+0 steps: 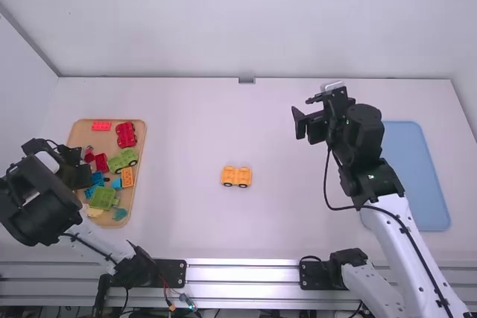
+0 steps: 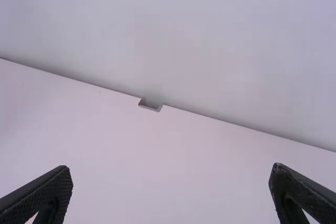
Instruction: Assemble lego blocks to make yellow taxi
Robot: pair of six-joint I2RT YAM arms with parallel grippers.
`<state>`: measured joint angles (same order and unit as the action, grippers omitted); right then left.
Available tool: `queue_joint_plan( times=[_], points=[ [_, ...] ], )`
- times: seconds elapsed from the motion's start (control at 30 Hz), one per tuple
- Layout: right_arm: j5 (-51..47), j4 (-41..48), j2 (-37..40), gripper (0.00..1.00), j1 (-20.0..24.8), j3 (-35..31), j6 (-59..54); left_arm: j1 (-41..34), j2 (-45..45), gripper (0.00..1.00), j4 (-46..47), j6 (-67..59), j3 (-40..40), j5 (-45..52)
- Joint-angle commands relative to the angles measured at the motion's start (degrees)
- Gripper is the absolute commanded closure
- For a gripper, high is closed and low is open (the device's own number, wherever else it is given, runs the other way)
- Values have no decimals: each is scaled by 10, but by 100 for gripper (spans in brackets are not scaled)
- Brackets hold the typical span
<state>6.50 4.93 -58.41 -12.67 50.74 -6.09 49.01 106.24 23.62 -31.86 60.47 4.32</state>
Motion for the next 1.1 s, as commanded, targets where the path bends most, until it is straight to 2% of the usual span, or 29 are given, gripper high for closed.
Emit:
queue_joint_plan(
  times=[0.0, 0.37, 0.53, 0.83, 1.07],
  points=[
    [1, -2, 8, 2, -7, 20, 2, 5, 4, 60, 0, 5, -8, 8],
    [-5, -2, 8, 1, -32, 20, -19, 5, 8, 59, -12, 7, -10, 27],
    [-4, -2, 8, 1, -23, 20, -19, 4, 17, 67, -10, 17, -10, 17],
    [-3, -2, 8, 1, -25, 20, -19, 1, 21, 63, -25, 21, -10, 13],
    [-3, -2, 8, 1, -28, 22, -19, 1, 29, 64, -32, 23, -10, 15]
  ],
)
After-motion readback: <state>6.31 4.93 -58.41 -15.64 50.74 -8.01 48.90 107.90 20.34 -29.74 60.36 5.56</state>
